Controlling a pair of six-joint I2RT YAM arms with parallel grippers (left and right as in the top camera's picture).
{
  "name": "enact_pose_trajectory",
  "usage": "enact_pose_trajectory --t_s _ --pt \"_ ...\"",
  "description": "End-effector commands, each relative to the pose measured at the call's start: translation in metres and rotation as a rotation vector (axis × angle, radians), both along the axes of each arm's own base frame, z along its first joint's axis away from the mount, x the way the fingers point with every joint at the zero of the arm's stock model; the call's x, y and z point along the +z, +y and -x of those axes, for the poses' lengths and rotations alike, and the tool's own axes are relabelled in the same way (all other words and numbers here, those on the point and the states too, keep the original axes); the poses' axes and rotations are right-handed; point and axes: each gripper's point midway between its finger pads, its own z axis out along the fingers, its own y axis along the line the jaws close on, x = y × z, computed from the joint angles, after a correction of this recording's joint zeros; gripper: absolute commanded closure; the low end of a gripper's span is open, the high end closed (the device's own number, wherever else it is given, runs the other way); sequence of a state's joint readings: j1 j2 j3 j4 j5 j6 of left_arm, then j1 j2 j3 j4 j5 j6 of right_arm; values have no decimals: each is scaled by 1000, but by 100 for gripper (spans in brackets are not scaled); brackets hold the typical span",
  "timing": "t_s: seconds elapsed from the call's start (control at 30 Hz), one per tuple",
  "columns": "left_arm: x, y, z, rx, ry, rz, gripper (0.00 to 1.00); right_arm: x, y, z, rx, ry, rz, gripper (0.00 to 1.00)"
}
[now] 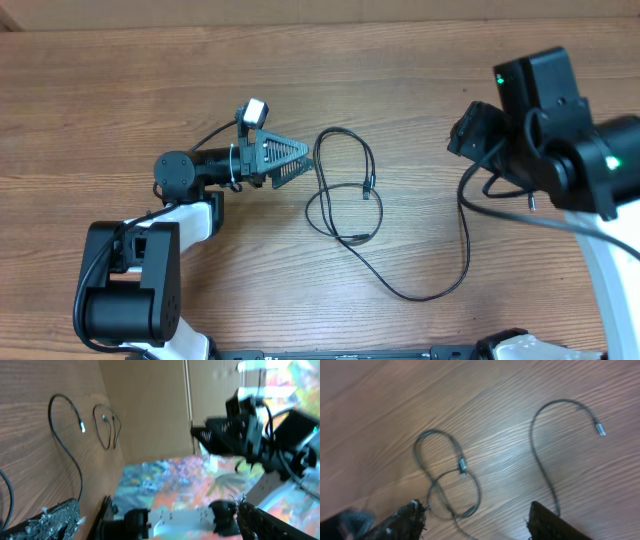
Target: Untangle cables
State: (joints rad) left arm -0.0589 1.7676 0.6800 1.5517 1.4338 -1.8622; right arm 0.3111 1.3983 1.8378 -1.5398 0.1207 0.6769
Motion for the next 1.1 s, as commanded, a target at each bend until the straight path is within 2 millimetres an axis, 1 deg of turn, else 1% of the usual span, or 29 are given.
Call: enact_pose_trajectory --t_s 0.0,0.17,0.27,0.3,0.37,0.43,0.47,0.5,0.53,0.57,0.6,0.67,0.73,0.77,0.83,0.9,0.97,1.07 --pt "10 2 -18 94 24 50 0 26 7 23 44 -76 -90 33" --pt "-2 0 -58 163 84 -7 0 62 -6 63 50 -222 -136 33" --pt "-4 -10 -87 201 103 -88 0 85 -17 93 47 -336 -163 31" --pt "-2 -16 -95 216 91 -124 0 92 -22 104 42 -379 -168 29" --pt "3 -29 -108 243 42 -213 0 103 -33 122 25 -449 -169 25" --pt "2 -44 -112 262 -1 -349 0 110 -47 141 -5 -511 -156 20" --pt "-3 -48 -111 272 -15 -437 0 112 -53 149 -21 -532 -148 18" --pt "-12 -49 -107 286 -30 -572 0 112 -59 156 -35 -547 -138 15" --pt "-22 -46 -102 299 -39 -709 0 112 -64 163 -48 -557 -129 14" --pt "-35 -38 -94 317 -47 -883 0 110 -69 169 -61 -563 -118 12" --pt "-46 -26 -85 338 -47 -1060 0 109 -73 173 -70 -562 -109 11" --pt "-61 2 -65 385 -42 -1367 0 104 -79 177 -89 -547 -84 10" --pt "-69 25 -43 423 -25 -1598 0 100 -82 178 -99 -533 -66 7" --pt "-72 35 -31 448 2 -1683 0 98 -82 177 -100 -530 -65 7" --pt "-80 46 -10 510 101 -1766 0 98 -81 174 -99 -529 -65 7" --pt "-93 47 6 555 215 -1766 0 96 -79 170 -99 -530 -66 7" --pt "-110 46 16 586 311 -1741 1 95 -78 166 -99 -528 -66 7" --pt "-141 36 24 539 357 -1685 0 91 -77 164 -98 -516 -61 7"
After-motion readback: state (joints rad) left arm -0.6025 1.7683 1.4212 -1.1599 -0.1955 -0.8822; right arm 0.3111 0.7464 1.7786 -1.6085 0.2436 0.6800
